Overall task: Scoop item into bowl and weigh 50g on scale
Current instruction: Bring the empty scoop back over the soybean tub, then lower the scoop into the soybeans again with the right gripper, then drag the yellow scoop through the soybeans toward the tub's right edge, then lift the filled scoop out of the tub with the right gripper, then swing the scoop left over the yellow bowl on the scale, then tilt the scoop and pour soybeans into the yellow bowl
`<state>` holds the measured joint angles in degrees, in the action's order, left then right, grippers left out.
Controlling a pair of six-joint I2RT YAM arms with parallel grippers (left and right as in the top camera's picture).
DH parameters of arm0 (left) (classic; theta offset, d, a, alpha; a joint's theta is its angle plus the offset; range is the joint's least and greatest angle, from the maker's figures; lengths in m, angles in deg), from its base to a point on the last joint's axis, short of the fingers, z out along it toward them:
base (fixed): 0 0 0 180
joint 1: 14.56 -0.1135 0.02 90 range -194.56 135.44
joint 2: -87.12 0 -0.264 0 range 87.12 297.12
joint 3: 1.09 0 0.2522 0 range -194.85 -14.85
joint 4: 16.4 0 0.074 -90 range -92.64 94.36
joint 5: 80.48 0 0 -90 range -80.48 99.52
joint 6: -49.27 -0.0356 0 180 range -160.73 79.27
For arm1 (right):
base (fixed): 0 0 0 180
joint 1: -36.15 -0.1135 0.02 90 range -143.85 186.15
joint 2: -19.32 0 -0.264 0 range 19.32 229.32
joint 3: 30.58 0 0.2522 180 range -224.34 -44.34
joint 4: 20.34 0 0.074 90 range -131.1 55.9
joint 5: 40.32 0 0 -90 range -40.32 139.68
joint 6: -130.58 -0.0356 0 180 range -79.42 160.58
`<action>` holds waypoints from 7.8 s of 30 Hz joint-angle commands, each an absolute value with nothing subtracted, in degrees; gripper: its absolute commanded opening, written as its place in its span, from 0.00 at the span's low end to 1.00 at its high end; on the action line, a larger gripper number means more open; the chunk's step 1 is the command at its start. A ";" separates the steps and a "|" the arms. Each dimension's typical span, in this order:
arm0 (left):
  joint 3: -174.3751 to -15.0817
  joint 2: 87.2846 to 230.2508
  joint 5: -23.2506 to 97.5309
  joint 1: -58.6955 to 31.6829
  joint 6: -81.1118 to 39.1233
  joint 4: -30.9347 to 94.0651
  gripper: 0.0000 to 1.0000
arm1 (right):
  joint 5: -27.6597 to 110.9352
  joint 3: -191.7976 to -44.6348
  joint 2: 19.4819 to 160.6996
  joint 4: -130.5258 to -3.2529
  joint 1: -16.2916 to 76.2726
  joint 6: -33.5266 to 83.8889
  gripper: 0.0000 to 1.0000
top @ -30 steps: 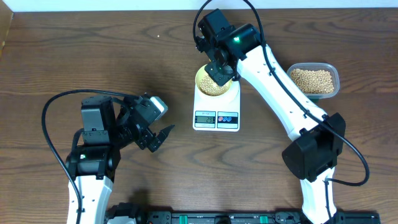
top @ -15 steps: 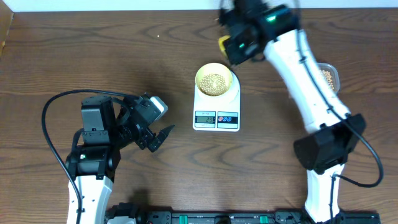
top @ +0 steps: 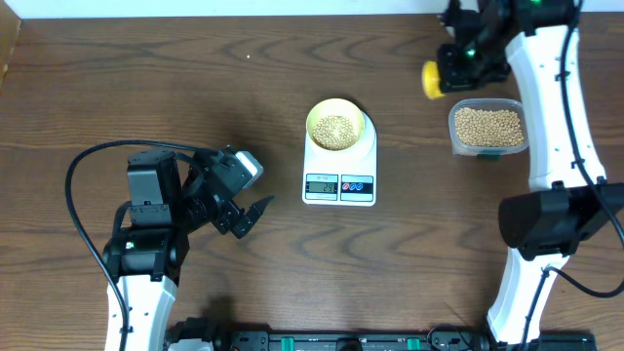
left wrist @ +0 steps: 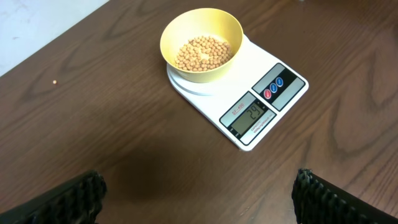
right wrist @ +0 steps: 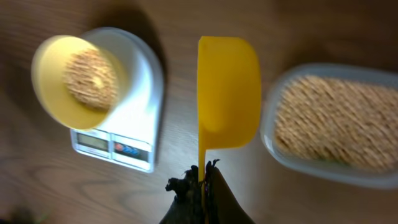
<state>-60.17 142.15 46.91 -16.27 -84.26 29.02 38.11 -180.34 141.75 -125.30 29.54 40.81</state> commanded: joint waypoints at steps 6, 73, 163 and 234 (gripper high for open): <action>-60.06 142.21 47.68 -16.14 -84.46 29.00 0.98 | 48.03 -180.15 141.82 -129.15 34.02 40.28 0.01; -60.06 142.21 47.68 -16.14 -84.46 29.00 0.98 | 39.11 -157.83 147.19 -111.42 44.54 54.40 0.01; -60.06 142.21 47.68 -16.14 -84.43 29.00 0.97 | -18.26 -157.92 150.58 -131.01 59.44 76.04 0.01; -60.06 142.21 47.68 -16.14 -84.43 29.00 0.98 | 15.92 -174.12 150.58 -111.66 17.76 39.21 0.01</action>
<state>-60.17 142.15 46.91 -16.27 -84.26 29.02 16.21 -172.65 150.21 -111.62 18.40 38.43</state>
